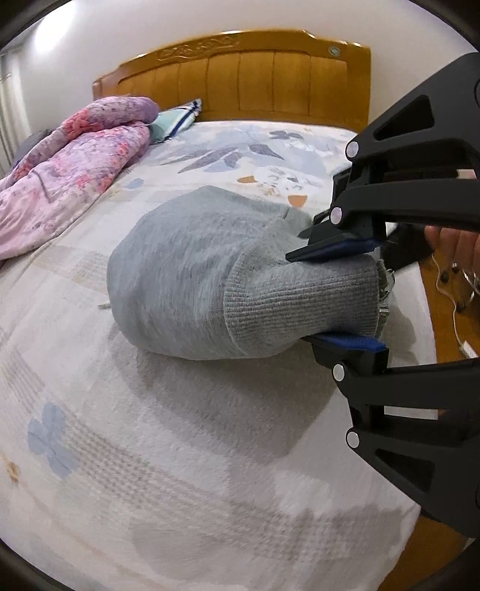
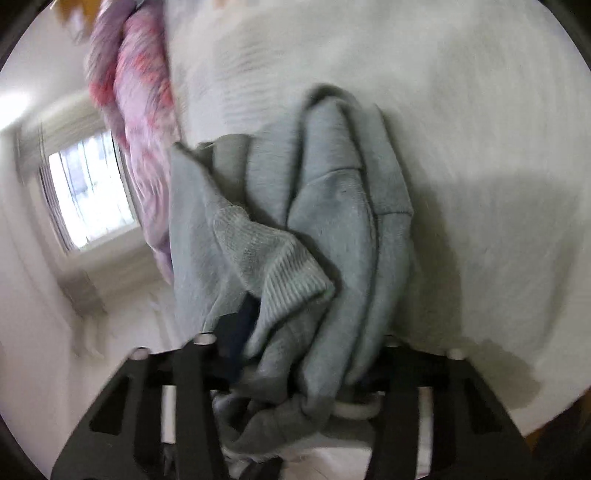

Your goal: Fold large clothes

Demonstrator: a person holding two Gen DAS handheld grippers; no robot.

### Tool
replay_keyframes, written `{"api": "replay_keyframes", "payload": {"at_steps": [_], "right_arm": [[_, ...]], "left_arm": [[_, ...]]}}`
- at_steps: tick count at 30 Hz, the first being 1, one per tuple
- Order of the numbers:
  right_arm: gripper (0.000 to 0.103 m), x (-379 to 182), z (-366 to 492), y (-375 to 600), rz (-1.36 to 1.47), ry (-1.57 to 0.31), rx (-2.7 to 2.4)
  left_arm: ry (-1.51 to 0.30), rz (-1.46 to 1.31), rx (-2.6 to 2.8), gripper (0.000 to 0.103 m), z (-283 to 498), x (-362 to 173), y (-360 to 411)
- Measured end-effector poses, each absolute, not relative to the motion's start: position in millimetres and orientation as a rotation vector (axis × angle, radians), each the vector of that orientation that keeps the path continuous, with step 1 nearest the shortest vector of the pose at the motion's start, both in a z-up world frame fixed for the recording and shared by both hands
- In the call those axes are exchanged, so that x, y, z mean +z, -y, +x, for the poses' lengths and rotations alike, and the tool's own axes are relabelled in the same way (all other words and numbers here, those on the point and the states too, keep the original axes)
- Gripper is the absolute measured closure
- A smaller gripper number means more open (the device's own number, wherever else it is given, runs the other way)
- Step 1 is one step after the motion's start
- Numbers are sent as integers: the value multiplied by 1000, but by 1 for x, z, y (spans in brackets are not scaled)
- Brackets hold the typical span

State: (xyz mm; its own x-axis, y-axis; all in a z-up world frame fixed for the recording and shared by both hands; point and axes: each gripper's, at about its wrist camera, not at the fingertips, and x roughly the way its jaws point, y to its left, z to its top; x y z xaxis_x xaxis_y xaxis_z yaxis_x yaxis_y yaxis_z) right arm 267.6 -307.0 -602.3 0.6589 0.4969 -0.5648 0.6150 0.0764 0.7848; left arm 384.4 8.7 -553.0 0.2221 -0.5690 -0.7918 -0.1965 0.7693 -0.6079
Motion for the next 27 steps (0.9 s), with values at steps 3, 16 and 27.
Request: {"api": "replay_keyframes", "payload": {"at_steps": [3,16,27], "right_arm": [[72,-560,282,307,1374,-960,-81],[76,-438,371,187,931,-878,155],[77,-428,531,-81,960,-816,522]], "left_arm": [[-1334,-677,-315,70,389,-541,-7],[-1147,-689,-369,70,447,-475,-109],[-902,-625,-187,70,529,-431,-378]]}}
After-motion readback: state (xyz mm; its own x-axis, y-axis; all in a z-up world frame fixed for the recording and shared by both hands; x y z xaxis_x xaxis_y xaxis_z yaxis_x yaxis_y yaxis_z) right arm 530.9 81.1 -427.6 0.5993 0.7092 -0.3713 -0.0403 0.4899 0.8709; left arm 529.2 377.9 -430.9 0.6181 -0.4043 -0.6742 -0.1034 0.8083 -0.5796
